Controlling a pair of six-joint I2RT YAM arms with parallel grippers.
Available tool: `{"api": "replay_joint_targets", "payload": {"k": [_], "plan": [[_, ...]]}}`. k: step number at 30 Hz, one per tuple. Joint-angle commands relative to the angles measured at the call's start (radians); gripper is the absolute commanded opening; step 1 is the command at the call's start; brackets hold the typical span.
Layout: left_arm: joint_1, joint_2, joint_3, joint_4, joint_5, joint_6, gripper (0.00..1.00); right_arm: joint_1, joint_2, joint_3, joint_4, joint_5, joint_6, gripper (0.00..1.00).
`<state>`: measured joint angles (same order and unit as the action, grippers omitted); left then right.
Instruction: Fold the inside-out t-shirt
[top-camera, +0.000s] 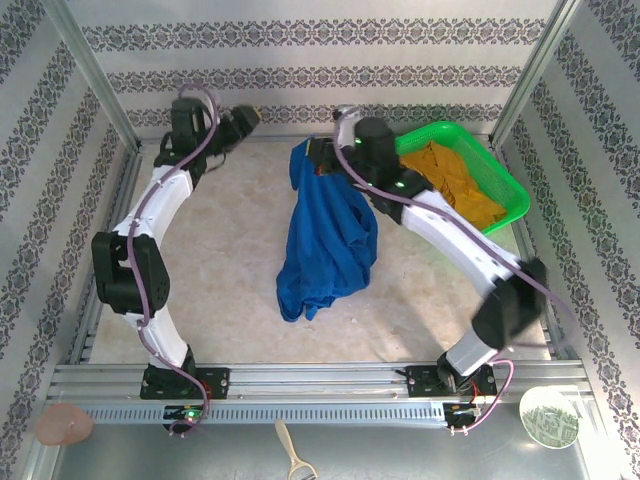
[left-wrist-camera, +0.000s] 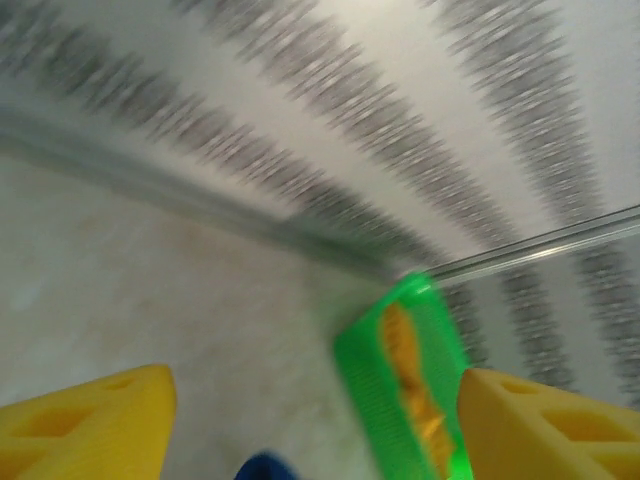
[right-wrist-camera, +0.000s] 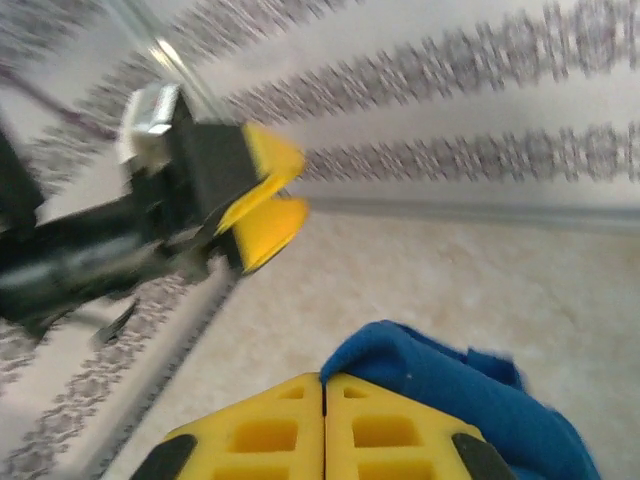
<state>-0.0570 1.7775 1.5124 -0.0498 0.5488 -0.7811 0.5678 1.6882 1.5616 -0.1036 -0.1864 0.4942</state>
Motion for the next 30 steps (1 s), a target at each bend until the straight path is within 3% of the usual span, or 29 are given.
{"api": "replay_joint_targets", "payload": {"k": [1, 2, 5, 10, 15, 19, 22, 23, 24, 27, 28, 30], "plan": [[-0.03, -0.175, -0.119, 0.02, 0.014, 0.078, 0.79, -0.026, 0.192, 0.235, -0.128, -0.072, -0.035, 0.68], [-0.043, -0.212, -0.176, 0.022, 0.019, 0.089, 0.8, -0.028, 0.221, 0.278, -0.172, -0.067, -0.052, 0.72], [-0.119, -0.32, -0.324, -0.036, -0.016, 0.143, 0.82, -0.048, 0.16, 0.183, -0.131, -0.046, -0.041, 0.73], [-0.389, -0.42, -0.465, -0.154, -0.263, 0.262, 0.83, -0.103, -0.044, -0.127, -0.084, 0.02, -0.015, 0.72], [-0.659, -0.281, -0.443, -0.194, -0.48, 0.308, 0.83, -0.176, -0.189, -0.424, -0.007, 0.025, 0.009, 0.72], [-0.767, -0.103, -0.355, -0.228, -0.646, 0.326, 0.84, -0.214, -0.257, -0.58, 0.043, 0.01, 0.04, 0.72], [-0.783, 0.016, -0.32, -0.215, -0.728, 0.302, 0.84, -0.224, -0.31, -0.654, 0.058, 0.017, 0.052, 0.72], [-0.784, 0.05, -0.305, -0.215, -0.737, 0.304, 0.79, -0.228, -0.331, -0.675, 0.056, 0.018, 0.054, 0.72], [-0.784, 0.076, -0.292, -0.219, -0.739, 0.311, 0.65, -0.231, -0.349, -0.69, 0.055, 0.019, 0.055, 0.72], [-0.778, 0.026, -0.319, -0.198, -0.756, 0.318, 0.09, -0.236, -0.395, -0.718, 0.034, 0.016, 0.053, 0.72], [-0.774, -0.021, -0.346, -0.177, -0.758, 0.319, 0.0, -0.236, -0.404, -0.726, 0.03, 0.015, 0.048, 0.72], [-0.739, -0.152, -0.413, -0.139, -0.726, 0.302, 0.0, -0.236, -0.416, -0.743, 0.03, 0.008, 0.053, 0.72]]}}
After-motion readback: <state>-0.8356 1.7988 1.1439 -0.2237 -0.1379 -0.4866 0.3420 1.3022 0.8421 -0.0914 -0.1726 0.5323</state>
